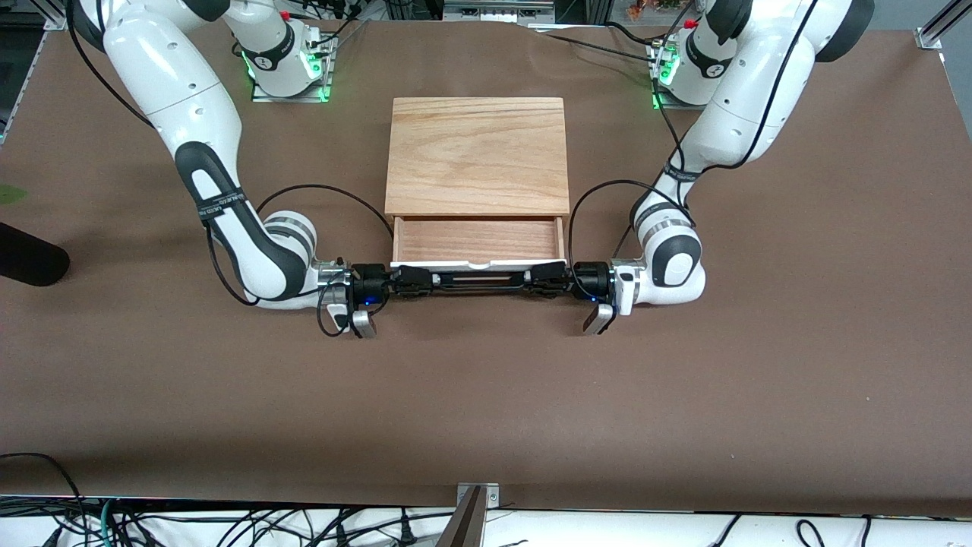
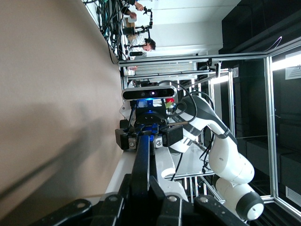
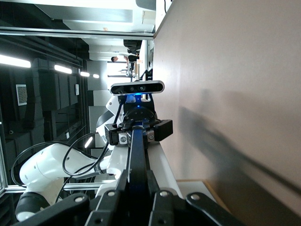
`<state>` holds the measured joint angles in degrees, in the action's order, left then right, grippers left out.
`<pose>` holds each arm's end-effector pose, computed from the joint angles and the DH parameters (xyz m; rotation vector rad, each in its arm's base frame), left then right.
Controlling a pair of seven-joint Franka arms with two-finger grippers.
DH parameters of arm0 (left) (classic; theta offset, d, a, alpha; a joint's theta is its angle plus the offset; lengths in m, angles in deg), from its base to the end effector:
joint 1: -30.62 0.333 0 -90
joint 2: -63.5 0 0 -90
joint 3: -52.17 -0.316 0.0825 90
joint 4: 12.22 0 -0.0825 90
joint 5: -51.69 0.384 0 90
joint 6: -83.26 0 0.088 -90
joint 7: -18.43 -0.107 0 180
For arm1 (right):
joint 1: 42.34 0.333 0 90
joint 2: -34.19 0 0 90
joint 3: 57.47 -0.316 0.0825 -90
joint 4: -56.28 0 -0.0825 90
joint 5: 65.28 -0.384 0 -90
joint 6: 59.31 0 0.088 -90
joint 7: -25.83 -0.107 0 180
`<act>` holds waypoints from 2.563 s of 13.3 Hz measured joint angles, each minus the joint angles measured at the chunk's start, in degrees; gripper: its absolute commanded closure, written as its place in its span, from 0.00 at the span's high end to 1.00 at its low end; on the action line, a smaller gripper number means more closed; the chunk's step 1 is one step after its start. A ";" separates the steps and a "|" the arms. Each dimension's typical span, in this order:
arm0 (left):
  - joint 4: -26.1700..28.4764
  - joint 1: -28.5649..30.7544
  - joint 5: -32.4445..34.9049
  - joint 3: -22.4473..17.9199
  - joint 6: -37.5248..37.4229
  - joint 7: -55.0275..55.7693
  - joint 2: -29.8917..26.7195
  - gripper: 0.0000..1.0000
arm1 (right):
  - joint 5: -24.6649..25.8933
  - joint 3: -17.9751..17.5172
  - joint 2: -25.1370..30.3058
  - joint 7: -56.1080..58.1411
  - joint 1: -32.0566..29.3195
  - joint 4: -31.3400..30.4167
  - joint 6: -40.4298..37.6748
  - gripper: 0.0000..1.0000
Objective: Pull top drawer with both arms simultaneously
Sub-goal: 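Pull the drawer out of the cabinet with both grippers together, then open both grippers and release the drawer handle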
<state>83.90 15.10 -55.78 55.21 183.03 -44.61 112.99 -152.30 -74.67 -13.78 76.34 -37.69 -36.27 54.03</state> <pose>0.6017 -0.2885 0.1382 1.5061 -0.0326 0.1027 0.6221 0.2871 0.1758 -1.6914 -0.0687 0.0280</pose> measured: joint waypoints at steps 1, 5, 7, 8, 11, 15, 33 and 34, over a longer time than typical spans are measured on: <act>-1.58 -0.02 0.00 -0.22 -0.02 0.93 0.82 0.00 | 0.20 0.09 -0.67 -0.43 0.12 1.43 0.19 0.00; -6.74 -0.42 0.01 -1.31 -0.20 3.90 3.60 0.00 | 0.51 0.21 -3.35 -1.52 0.26 5.94 0.39 0.00; -8.83 -0.75 0.05 -1.85 -0.36 5.39 4.82 0.00 | 0.52 0.27 -4.28 -2.16 0.26 7.24 0.38 0.00; -9.57 -0.95 0.06 -2.15 -0.50 6.08 5.34 0.00 | 0.51 0.30 -4.65 -2.52 0.26 7.61 0.39 0.00; -10.84 -1.43 0.05 -2.82 -0.68 7.74 6.44 0.00 | 0.35 0.38 -5.77 -3.26 0.24 8.33 0.09 0.00; -10.97 -1.68 0.05 -3.01 -0.23 8.23 6.64 0.59 | -0.26 0.67 -6.77 -3.26 0.23 9.10 -1.52 0.00; -10.90 -1.08 -0.59 -6.07 3.36 11.65 6.22 1.00 | -3.22 1.33 -7.12 -0.61 -0.93 10.38 -5.33 1.00; -10.93 -0.84 1.06 -6.38 3.35 12.89 5.42 1.00 | -3.22 1.35 -7.15 -0.53 -1.01 10.37 -5.34 1.00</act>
<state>72.97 14.26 -54.72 48.83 186.38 -31.72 118.41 -155.51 -73.32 -20.92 75.81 -38.70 -25.89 48.69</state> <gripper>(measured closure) 0.000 0.000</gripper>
